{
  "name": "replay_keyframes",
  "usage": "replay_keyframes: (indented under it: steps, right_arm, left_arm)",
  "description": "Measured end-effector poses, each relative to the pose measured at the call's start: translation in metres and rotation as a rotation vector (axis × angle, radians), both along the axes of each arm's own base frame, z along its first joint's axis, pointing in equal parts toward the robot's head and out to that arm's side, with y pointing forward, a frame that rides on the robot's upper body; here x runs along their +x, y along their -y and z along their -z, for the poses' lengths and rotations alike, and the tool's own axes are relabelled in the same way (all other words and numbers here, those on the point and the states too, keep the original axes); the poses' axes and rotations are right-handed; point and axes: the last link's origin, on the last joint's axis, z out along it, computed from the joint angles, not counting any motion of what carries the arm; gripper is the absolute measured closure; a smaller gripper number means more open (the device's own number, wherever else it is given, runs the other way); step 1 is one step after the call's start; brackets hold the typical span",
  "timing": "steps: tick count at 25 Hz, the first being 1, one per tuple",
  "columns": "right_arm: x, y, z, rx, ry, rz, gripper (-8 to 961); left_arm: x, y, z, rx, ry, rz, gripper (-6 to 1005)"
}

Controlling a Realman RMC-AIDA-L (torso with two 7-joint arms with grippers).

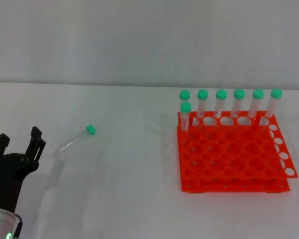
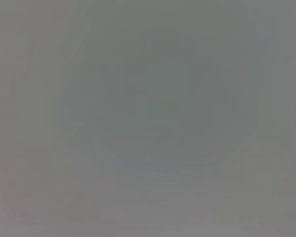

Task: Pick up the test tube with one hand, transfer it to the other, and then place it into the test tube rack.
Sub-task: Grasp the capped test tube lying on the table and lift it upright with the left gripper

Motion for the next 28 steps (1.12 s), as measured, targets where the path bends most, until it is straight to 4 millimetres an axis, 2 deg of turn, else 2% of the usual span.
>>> replay_keyframes:
  steps: [9, 18, 28]
  right_arm:
    - [0.005, 0.003, 0.003, -0.014, -0.003, 0.028, 95]
    - [0.002, 0.002, 0.004, -0.021, 0.001, 0.012, 95]
    - [0.000, 0.001, 0.006, -0.022, -0.007, 0.005, 96]
  left_arm:
    - [-0.001, 0.009, -0.001, 0.006, 0.017, 0.017, 170]
    - [-0.002, 0.021, -0.004, 0.015, -0.012, 0.045, 169]
    - [-0.005, 0.022, -0.005, 0.014, -0.022, 0.039, 169]
